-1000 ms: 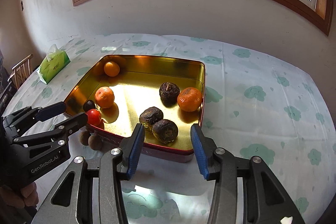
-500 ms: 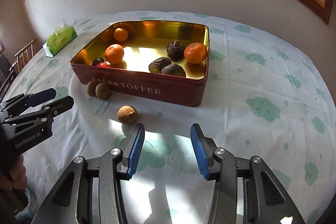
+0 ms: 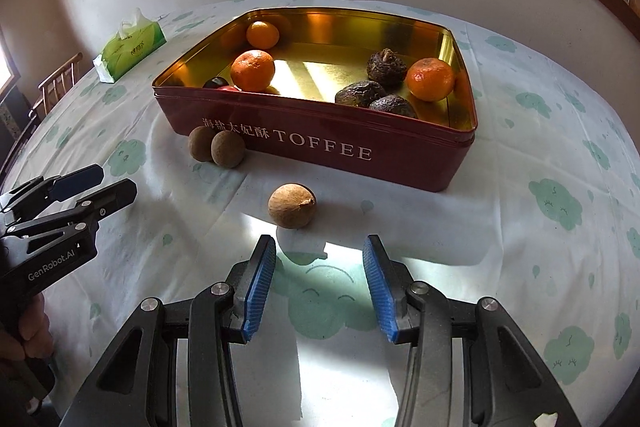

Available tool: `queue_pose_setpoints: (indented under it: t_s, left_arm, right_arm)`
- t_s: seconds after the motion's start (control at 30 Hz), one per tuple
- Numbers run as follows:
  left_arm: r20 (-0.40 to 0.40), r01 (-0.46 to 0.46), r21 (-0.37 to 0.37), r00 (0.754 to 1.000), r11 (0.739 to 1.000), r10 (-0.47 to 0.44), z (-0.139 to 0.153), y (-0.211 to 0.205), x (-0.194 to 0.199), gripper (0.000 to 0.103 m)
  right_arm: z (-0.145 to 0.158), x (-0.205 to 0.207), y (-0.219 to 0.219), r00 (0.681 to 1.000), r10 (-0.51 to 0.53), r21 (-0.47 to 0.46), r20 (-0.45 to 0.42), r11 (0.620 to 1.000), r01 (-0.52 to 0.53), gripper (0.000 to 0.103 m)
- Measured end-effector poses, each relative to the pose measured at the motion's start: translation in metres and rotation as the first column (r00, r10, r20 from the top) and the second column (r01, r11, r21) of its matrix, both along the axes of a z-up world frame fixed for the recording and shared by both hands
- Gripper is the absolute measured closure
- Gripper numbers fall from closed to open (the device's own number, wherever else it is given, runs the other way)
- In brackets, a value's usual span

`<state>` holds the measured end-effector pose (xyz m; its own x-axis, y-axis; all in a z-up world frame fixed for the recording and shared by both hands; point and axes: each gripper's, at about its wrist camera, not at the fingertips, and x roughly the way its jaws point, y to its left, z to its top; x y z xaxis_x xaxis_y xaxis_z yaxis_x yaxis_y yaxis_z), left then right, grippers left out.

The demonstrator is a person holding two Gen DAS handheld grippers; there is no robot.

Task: Organize fruits
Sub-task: 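Grasp the lone small brown fruit on the cloth with the right tool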

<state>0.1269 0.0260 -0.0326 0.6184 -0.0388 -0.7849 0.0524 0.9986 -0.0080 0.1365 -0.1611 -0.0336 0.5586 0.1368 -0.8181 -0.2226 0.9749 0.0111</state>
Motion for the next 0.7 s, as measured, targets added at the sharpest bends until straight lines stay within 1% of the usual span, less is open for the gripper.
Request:
queue_pose_setpoints:
  t_s: [0.17,0.3,0.37,0.43,0.7]
  left_arm:
    - [-0.01,-0.007,0.0,1.0,1.0,0.007,-0.005,0.002,0.001,0.048]
    - [-0.009,-0.006,0.0,1.0,1.0,0.006,-0.006,0.002,0.002,0.048]
    - [-0.009,-0.006,-0.002,1.0,1.0,0.006,-0.006,0.001,0.002,0.048]
    - [-0.008,-0.005,-0.002,1.0,1.0,0.005,-0.006,0.001,0.002,0.048]
    - [-0.002,0.006,-0.001,1.0,1.0,-0.006,-0.004,-0.006,0.001,0.048]
  right_arm:
    - [-0.002,0.007,0.011,1.0,0.013,-0.032,0.018,0.999,-0.012,0.062]
    - [-0.002,0.01,0.016,0.999,0.017,-0.043,0.035,0.999,-0.015,0.069]
    - [-0.002,0.01,0.017,0.999,0.021,-0.046,0.042,0.999,-0.019,0.076]
    - [-0.002,0.01,0.019,0.999,0.025,-0.047,0.048,0.999,-0.023,0.079]
    - [-0.003,0.007,0.016,0.998,0.01,-0.038,0.062,0.999,-0.008,0.079]
